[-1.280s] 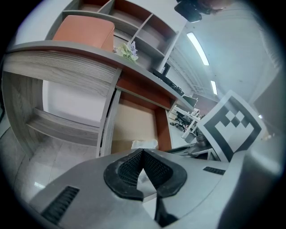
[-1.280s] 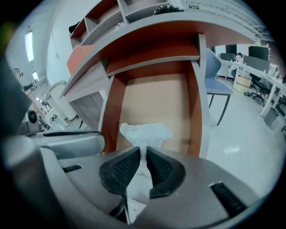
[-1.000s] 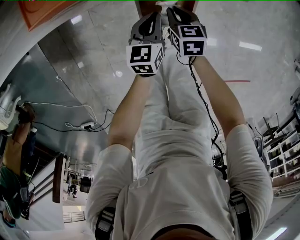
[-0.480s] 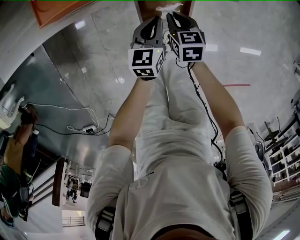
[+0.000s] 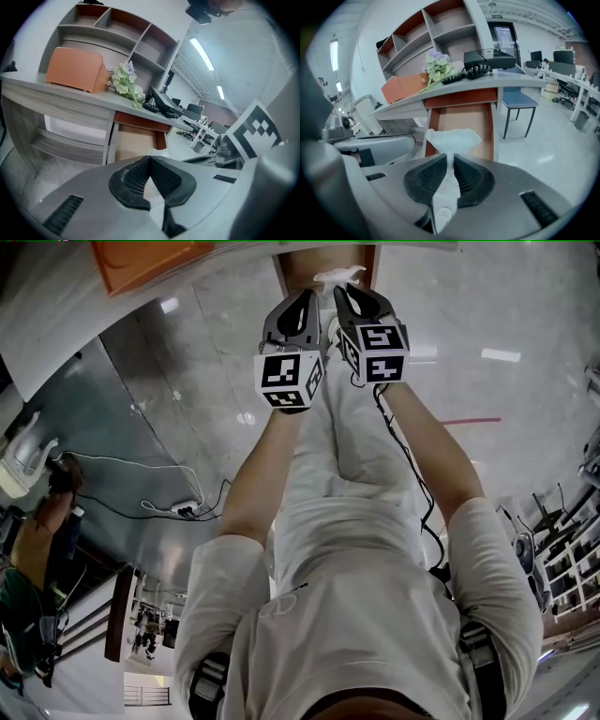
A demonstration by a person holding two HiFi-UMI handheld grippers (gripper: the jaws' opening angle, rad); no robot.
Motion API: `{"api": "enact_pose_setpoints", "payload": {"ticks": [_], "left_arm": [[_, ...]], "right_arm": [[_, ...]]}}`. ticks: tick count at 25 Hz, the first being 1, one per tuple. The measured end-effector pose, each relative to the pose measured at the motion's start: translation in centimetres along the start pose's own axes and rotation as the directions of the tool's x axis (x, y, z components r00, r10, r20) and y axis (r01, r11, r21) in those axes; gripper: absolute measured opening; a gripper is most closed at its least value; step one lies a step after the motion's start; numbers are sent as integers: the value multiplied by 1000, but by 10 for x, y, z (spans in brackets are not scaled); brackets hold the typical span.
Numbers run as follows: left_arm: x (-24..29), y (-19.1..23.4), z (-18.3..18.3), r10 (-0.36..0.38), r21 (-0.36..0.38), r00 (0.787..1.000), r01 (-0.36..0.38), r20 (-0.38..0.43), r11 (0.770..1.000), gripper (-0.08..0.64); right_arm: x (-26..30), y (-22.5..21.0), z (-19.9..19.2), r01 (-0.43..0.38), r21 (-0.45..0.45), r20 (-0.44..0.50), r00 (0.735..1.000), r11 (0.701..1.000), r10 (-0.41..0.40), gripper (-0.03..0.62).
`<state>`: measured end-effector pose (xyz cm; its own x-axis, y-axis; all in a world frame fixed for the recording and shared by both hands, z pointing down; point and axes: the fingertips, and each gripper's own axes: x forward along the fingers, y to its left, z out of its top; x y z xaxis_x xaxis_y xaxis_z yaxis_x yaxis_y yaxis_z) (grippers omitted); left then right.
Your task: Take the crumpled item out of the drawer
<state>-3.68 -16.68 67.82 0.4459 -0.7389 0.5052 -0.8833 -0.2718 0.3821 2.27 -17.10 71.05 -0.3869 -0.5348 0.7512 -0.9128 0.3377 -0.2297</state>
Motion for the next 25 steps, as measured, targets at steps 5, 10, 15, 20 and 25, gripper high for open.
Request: {"api": "enact_pose_setpoints", "payload": {"ticks": [5, 10, 15, 20, 25], "left_arm": [[-16, -5, 18, 4, 9, 1000, -4, 6, 1000, 2], [-34, -24, 44, -14, 21, 1000, 14, 21, 1000, 2], [-48, -40, 71, -37, 44, 998, 35, 46, 998, 2], [-67, -44, 98, -49, 78, 996, 43, 77, 996, 2], [-92, -46, 130, -44, 75, 991, 34, 125, 997, 2]], "right_arm": [[-27, 8, 18, -2, -14, 31, 1000, 1000, 3, 49], [-61, 11, 42, -1, -1, 67, 998, 1000, 1, 49], [-85, 16, 68, -8, -8, 105, 994, 1000, 9, 49], [-113, 28, 89, -13, -10, 144, 989, 1000, 14, 49], [-145, 39, 104, -15, -2, 171, 985, 1000, 15, 49]]}}
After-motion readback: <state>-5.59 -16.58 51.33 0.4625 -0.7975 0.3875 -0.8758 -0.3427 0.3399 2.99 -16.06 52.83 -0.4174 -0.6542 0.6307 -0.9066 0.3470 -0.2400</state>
